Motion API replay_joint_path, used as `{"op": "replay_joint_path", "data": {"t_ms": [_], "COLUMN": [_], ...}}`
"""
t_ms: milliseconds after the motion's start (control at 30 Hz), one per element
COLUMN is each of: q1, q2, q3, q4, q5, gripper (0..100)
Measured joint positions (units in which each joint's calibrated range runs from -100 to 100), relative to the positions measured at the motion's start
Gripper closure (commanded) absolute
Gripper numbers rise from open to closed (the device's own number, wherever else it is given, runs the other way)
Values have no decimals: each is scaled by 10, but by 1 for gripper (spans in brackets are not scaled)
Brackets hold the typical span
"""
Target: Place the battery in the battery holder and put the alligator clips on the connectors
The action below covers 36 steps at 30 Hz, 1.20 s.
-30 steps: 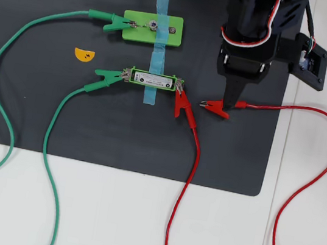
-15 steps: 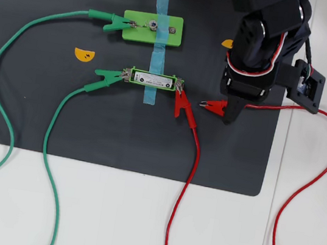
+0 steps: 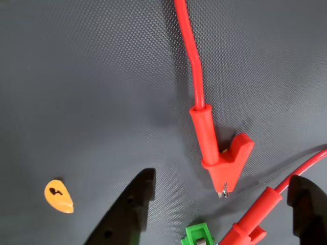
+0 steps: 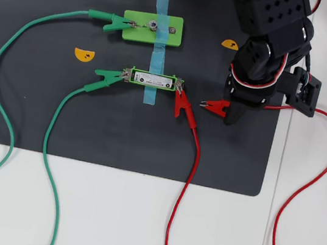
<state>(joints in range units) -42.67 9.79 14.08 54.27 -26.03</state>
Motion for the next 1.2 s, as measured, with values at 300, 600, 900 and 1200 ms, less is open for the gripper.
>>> {"op": "replay_joint_path", "data": {"t_ms": [300,600,900,1200], "q1": [-1,9,16,27], "q2": [7,66,75,118], "q3": [-9,-40,-52,-88], "q4": [-6,-8,-8,-7], "q5": [0,4,5,6], "gripper": [74,74,74,74]}}
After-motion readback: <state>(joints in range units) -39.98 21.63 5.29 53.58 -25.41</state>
